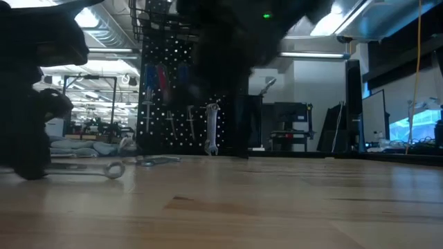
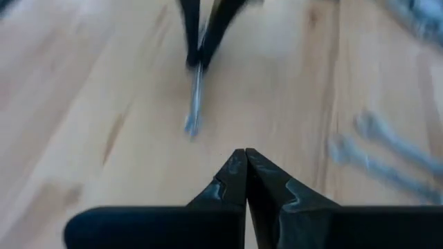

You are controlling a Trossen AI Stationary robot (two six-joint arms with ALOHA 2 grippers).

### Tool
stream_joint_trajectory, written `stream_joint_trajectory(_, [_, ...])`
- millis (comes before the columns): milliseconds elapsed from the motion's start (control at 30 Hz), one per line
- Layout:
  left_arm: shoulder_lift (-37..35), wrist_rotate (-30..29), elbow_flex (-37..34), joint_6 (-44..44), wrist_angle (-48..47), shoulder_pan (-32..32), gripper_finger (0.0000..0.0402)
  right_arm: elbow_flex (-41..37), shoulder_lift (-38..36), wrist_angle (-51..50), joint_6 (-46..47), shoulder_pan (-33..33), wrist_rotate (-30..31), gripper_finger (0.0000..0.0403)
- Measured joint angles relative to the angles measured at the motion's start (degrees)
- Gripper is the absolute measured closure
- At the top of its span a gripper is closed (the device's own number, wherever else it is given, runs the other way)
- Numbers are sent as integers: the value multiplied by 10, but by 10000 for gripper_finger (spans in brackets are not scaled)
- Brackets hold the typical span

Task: Hang tools onto peg board
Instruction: Hang the wrench on the pegboard

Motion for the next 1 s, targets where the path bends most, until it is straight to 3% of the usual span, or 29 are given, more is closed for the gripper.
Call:
stream_joint_trajectory(167, [-17,-39,4,18,-13,5,400,-15,-48,-121,15,2,9,393])
stream_joint_trajectory(333, [-63,-60,5,53,-21,25,400,-117,-129,-111,71,25,69,393])
stream_joint_trajectory(567, [-122,-71,7,132,-6,108,400,-313,-258,61,214,93,176,393])
stream_joint_trajectory(700, [-128,-74,7,161,13,176,400,-398,-297,171,295,148,275,393])
stream_joint_trajectory(867, [-129,-73,7,179,65,267,400,-457,-296,256,330,204,391,393])
stream_joint_trajectory(1000, [-129,-73,7,203,128,327,400,-469,-295,255,335,215,428,393])
